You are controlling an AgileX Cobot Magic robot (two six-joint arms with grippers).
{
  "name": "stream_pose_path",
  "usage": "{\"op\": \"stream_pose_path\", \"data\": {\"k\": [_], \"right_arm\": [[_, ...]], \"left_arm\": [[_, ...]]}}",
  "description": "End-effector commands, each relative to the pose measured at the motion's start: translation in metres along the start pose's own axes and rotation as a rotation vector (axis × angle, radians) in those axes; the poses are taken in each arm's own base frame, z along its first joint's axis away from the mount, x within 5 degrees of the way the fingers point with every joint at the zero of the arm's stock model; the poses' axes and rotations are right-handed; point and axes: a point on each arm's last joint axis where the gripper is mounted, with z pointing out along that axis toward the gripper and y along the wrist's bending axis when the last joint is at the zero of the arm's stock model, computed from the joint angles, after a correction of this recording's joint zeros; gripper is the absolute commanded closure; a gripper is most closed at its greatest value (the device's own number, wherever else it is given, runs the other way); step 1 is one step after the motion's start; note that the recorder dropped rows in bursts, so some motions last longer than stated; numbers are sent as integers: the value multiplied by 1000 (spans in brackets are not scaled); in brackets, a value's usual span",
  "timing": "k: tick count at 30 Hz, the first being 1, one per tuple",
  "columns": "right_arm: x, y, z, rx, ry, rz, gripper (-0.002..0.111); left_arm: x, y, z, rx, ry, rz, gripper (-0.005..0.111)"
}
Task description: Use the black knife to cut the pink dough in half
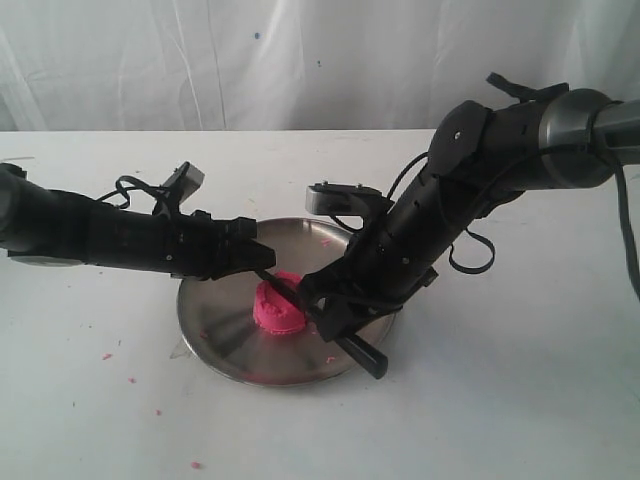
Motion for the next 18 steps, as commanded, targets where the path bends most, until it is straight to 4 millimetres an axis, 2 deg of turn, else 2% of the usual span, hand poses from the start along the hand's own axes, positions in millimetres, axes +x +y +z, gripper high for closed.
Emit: {"op": "stream_pose_path", "data": {"k": [1, 11, 18], "right_arm": [[-2, -2, -1, 1, -15, -5, 108], [-3, -2, -1, 5, -22, -5, 108], [-3, -2, -1, 8, -27, -5, 108]], "left_arm": [[4, 4, 3, -23, 10, 31, 107], [3, 4, 3, -18, 10, 35, 107], [-23, -21, -8, 59, -55, 107, 107]]}}
